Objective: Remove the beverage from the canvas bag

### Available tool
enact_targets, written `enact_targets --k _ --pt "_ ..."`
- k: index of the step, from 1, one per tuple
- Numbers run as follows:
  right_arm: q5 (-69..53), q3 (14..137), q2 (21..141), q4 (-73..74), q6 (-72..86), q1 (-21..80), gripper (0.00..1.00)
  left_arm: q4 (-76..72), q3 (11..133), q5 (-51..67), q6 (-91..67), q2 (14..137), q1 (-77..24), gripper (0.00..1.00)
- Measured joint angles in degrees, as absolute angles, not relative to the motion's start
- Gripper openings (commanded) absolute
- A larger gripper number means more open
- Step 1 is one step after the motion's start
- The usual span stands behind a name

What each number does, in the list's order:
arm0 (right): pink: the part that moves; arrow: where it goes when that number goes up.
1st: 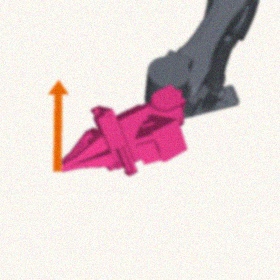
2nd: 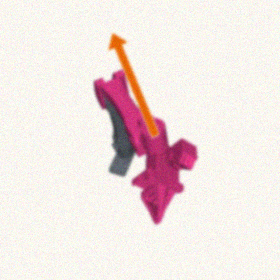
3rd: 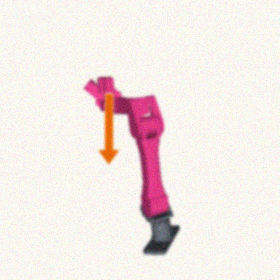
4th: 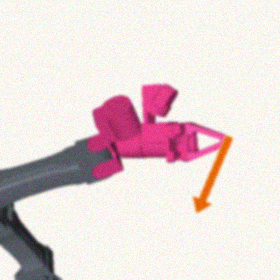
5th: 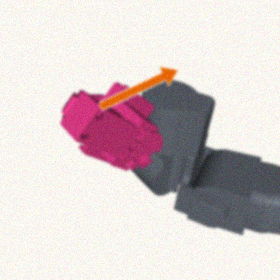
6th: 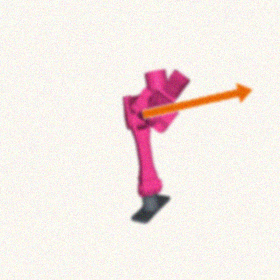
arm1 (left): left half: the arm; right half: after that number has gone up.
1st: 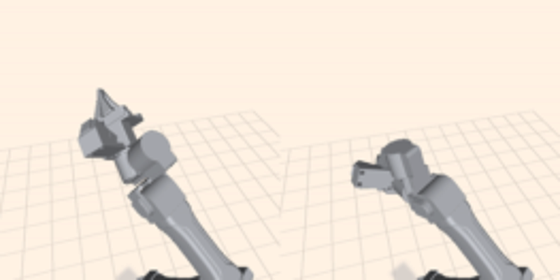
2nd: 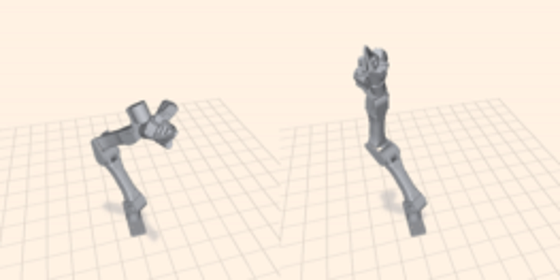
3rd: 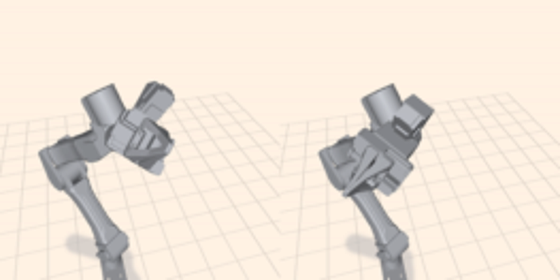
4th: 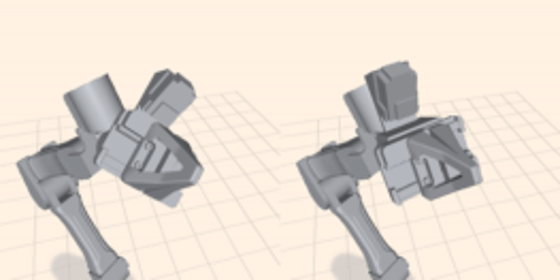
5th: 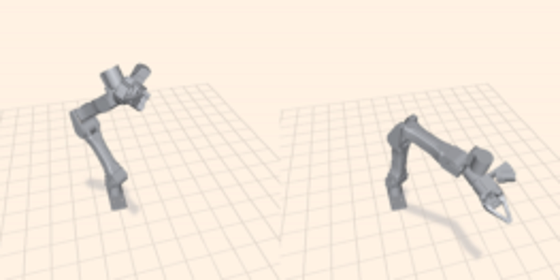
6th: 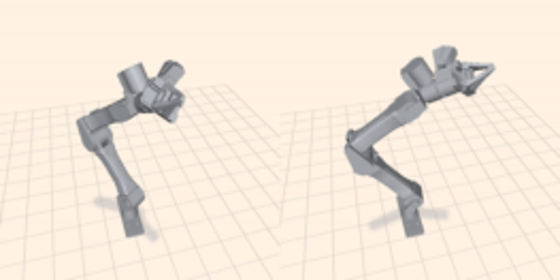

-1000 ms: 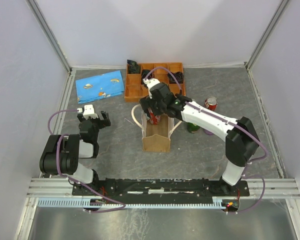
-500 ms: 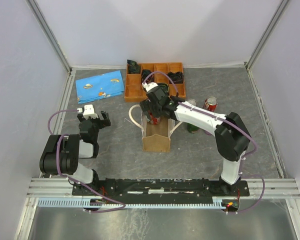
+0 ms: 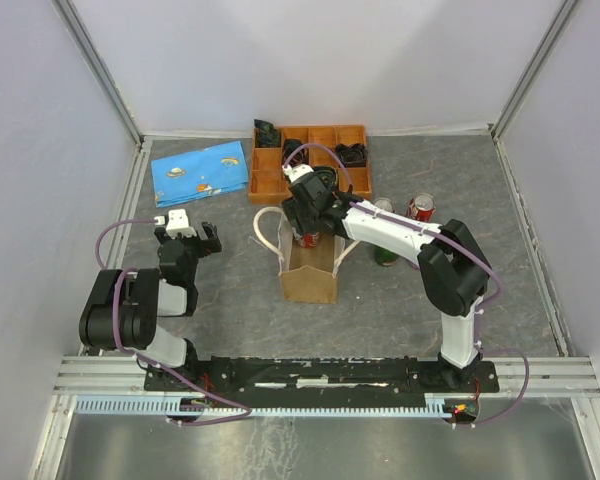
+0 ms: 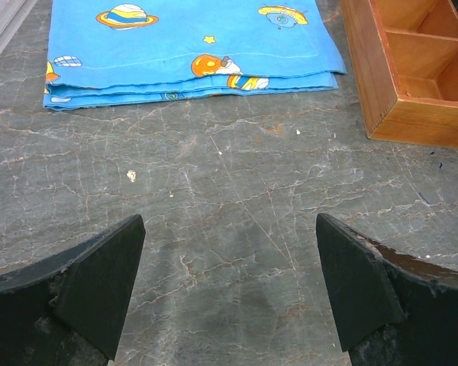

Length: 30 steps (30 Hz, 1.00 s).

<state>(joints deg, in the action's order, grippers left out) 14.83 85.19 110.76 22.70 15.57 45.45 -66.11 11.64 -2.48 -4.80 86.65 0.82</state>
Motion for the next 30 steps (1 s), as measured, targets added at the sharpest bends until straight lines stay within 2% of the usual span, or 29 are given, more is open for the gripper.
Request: enact_targets --k 1,3,16,30 --pt "14.66 85.21 110.8 22.63 15.59 45.47 0.16 -66.11 11.64 -2.5 -4.8 86.65 0.82 0.99" --pt "14.37 85.34 110.87 22.68 15.57 45.45 0.01 -66.11 11.64 -2.5 -4.8 86.65 0.82 0.99" --pt "7.44 87.74 112.62 21.26 12.34 45.82 0.0 -66.11 11.64 -2.5 -4.8 86.65 0.82 0.99" --pt "6.83 91.81 112.42 23.03 7.86 49.15 0.0 -66.11 11.64 -2.48 -4.8 86.65 0.82 0.99"
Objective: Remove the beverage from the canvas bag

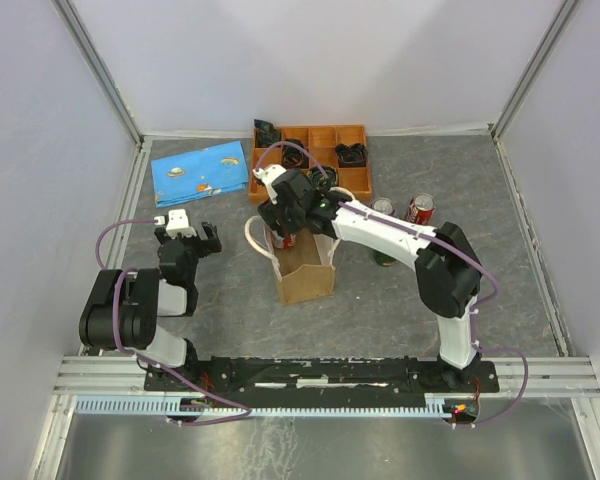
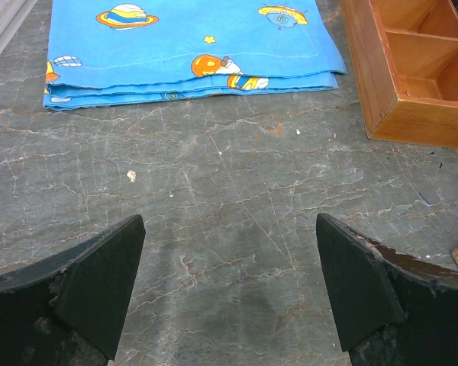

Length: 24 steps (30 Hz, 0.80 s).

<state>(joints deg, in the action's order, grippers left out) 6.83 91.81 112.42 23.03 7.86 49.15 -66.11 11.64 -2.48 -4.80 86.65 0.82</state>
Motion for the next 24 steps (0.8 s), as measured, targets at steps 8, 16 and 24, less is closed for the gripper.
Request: enact_targets --k 8,16,24 --pt "9.1 94.61 105.82 24.8 4.34 49.3 0.0 -66.11 11.64 -2.5 -4.8 86.65 0.82 0.99" --pt "15.66 88.51 85.84 21.08 1.34 49.43 0.0 -66.11 11.64 -2.5 -4.8 86.65 0.82 0.99" --pt "27.33 81.54 69.89 21.34 0.16 49.45 0.0 -66.11 11.64 -2.5 -4.8 86.65 0.82 0.99"
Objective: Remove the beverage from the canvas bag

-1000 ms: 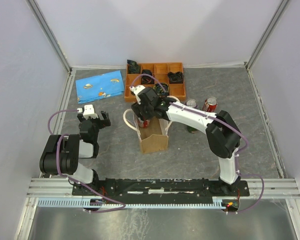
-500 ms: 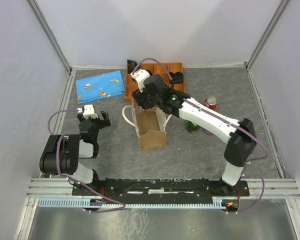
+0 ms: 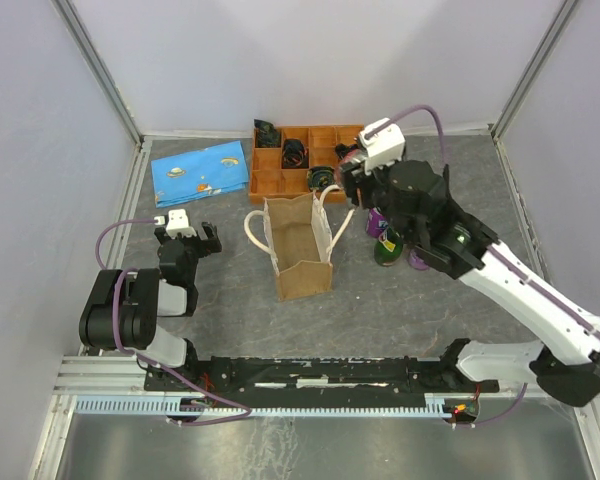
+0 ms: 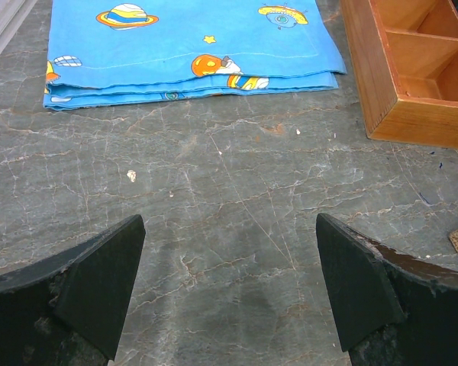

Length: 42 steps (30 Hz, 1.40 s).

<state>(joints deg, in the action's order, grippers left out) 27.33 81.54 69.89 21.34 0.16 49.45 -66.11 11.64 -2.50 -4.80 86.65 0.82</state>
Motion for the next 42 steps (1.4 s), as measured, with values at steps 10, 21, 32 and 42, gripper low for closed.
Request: enact_targets --k 10,21,32,42 --pt "32.4 69.23 55.55 35.29 5.93 49.41 0.0 -66.11 11.64 -2.55 -4.8 86.65 0.82 0.99" --pt "26.44 56.77 53.49 39.35 14.02 49.41 0.0 -66.11 11.64 -2.61 -4.8 86.65 0.82 0.99" --pt "20.23 51.62 62.89 30.61 16.73 49.41 0.0 -66.11 11.64 -2.61 -4.8 86.65 0.82 0.99" --pt "12.95 51.48 70.3 22.63 19.31 49.41 0.0 -66.11 11.64 -2.63 -4.8 86.65 0.82 0.99"
